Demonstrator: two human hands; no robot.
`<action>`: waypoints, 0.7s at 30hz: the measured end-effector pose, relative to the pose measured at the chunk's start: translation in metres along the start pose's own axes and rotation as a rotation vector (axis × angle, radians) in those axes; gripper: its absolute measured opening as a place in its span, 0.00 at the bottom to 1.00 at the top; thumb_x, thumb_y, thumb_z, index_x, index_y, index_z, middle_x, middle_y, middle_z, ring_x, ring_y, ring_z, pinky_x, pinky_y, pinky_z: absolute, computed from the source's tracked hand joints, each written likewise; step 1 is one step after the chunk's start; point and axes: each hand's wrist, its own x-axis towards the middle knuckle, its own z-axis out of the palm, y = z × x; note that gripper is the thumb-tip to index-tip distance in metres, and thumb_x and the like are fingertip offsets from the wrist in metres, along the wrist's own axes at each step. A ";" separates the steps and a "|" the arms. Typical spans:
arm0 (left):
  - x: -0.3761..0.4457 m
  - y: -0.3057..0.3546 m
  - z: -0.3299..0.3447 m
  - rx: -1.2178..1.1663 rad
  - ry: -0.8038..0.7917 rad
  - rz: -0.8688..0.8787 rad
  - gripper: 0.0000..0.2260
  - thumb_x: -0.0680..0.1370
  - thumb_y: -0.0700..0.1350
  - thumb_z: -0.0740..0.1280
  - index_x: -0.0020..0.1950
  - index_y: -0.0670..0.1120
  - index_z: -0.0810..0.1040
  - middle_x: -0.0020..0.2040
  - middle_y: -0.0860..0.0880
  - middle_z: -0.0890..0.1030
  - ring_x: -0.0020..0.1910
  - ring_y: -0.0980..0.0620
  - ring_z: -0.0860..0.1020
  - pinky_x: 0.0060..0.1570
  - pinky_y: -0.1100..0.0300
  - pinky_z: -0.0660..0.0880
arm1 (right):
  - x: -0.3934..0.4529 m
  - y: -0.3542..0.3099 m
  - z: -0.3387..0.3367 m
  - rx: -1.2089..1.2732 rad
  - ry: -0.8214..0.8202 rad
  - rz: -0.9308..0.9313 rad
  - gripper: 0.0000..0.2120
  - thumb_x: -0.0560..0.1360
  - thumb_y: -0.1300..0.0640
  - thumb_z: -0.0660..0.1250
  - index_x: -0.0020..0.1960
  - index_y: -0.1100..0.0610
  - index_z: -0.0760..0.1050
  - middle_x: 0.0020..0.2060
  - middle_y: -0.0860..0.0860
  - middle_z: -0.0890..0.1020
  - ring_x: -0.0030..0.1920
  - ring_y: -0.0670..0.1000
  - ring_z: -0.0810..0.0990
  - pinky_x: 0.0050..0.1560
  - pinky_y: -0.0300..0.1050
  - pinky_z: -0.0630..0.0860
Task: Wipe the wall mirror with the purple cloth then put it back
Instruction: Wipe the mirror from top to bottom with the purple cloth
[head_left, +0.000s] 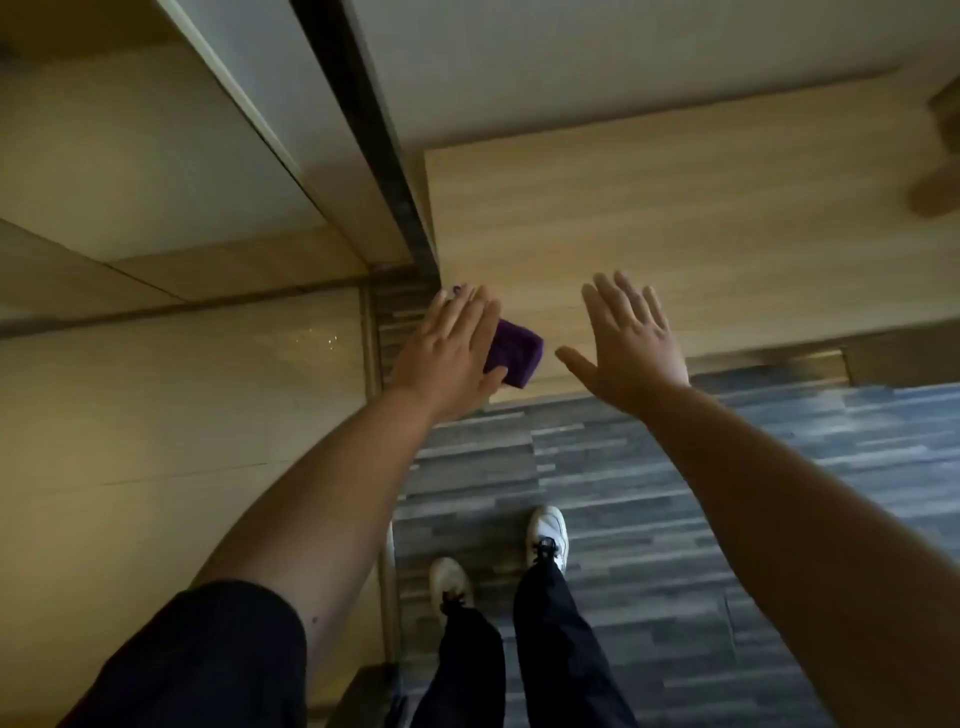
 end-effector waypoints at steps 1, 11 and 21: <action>0.002 0.004 0.015 0.017 -0.014 0.007 0.36 0.81 0.62 0.53 0.80 0.38 0.50 0.80 0.39 0.53 0.80 0.41 0.49 0.77 0.46 0.42 | 0.002 0.002 0.014 -0.012 -0.024 -0.004 0.40 0.78 0.32 0.50 0.80 0.59 0.49 0.80 0.56 0.52 0.80 0.56 0.45 0.78 0.55 0.41; 0.036 -0.014 0.116 0.001 -0.076 0.173 0.43 0.78 0.70 0.49 0.81 0.40 0.48 0.81 0.40 0.48 0.80 0.43 0.44 0.78 0.47 0.39 | 0.019 0.018 0.116 -0.028 -0.129 -0.052 0.40 0.79 0.33 0.49 0.80 0.58 0.47 0.80 0.55 0.48 0.80 0.54 0.42 0.78 0.54 0.38; 0.056 -0.014 0.139 0.049 0.231 0.239 0.29 0.78 0.61 0.65 0.67 0.39 0.70 0.56 0.39 0.77 0.54 0.39 0.76 0.59 0.45 0.71 | 0.021 0.015 0.131 -0.031 -0.067 -0.052 0.38 0.80 0.35 0.49 0.79 0.59 0.53 0.79 0.57 0.54 0.80 0.56 0.47 0.78 0.56 0.42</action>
